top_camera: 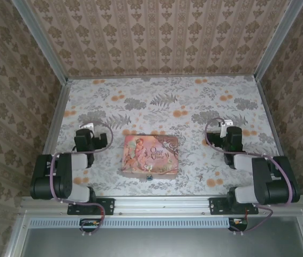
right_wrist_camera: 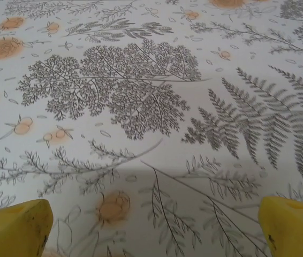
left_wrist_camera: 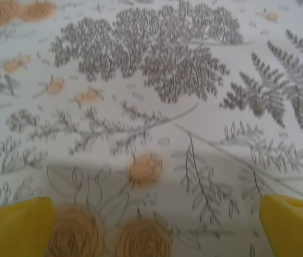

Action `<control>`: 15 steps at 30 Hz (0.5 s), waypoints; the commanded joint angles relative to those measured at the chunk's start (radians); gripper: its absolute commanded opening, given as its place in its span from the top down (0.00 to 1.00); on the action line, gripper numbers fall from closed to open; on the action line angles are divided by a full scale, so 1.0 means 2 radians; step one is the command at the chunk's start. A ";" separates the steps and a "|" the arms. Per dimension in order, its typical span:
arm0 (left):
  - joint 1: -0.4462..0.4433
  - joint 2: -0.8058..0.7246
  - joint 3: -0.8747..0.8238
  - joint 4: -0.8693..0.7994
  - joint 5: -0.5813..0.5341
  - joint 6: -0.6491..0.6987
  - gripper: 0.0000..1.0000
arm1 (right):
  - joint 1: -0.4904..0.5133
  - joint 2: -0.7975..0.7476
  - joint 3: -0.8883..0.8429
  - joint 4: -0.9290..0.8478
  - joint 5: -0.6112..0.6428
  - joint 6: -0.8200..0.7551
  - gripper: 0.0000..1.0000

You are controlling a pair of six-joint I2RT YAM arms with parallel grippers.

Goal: Unlock the padlock with the key

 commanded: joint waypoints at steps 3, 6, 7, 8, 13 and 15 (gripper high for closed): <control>-0.009 0.051 0.043 0.138 -0.023 0.039 0.00 | 0.014 0.072 0.045 0.145 0.025 0.019 0.00; -0.008 0.050 0.043 0.138 -0.023 0.039 0.00 | 0.014 0.072 0.045 0.144 0.024 0.018 0.00; -0.008 0.051 0.042 0.138 -0.023 0.039 0.00 | 0.014 0.071 0.045 0.144 0.025 0.018 0.00; -0.009 0.051 0.043 0.138 -0.023 0.039 0.00 | 0.014 0.071 0.045 0.144 0.025 0.019 0.01; -0.009 0.050 0.043 0.137 -0.023 0.039 0.00 | 0.006 0.073 0.051 0.134 0.015 0.026 0.00; -0.008 0.050 0.043 0.138 -0.023 0.039 0.00 | 0.000 0.073 0.050 0.136 0.004 0.030 0.00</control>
